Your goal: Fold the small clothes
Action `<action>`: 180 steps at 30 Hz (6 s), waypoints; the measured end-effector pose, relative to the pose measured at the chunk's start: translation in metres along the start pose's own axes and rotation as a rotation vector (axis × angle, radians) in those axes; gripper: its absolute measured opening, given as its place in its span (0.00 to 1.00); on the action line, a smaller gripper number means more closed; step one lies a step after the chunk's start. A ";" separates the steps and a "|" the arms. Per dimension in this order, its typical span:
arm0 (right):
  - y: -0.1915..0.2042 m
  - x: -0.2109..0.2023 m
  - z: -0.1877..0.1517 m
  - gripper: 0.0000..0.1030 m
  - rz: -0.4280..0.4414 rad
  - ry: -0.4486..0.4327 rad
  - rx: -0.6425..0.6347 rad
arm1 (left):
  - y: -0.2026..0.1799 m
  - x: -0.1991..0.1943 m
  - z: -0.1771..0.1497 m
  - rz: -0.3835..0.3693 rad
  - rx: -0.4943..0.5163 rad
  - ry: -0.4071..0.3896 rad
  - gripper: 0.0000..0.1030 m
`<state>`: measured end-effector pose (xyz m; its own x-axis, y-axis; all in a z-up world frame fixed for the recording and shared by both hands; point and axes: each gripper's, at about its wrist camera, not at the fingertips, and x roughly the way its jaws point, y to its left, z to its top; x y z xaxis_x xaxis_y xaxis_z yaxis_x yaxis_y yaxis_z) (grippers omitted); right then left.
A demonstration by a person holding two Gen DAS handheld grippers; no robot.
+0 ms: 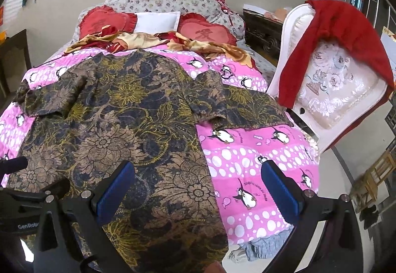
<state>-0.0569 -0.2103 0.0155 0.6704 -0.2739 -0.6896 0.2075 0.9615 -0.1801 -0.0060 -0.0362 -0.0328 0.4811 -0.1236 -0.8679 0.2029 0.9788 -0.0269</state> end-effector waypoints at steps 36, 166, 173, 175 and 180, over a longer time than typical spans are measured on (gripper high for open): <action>0.010 0.045 0.002 1.00 -0.055 0.090 -0.001 | 0.065 0.005 0.008 -0.020 0.008 -0.157 1.00; 0.139 0.222 0.073 0.72 0.949 0.241 0.215 | 0.150 0.096 0.043 -0.137 -0.137 -0.203 0.65; 0.146 0.221 0.078 0.11 0.891 0.221 0.211 | 0.152 0.097 0.042 -0.143 -0.152 -0.209 0.65; 0.135 0.214 0.086 0.10 0.835 0.175 0.182 | 0.152 0.096 0.042 -0.141 -0.150 -0.210 0.65; 0.072 0.210 0.110 0.09 0.603 0.135 0.135 | 0.152 0.096 0.042 -0.136 -0.147 -0.209 0.65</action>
<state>0.1775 -0.2013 -0.0649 0.6036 0.3291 -0.7262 -0.0852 0.9323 0.3516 0.1068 0.0937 -0.0993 0.6265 -0.2717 -0.7306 0.1590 0.9621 -0.2215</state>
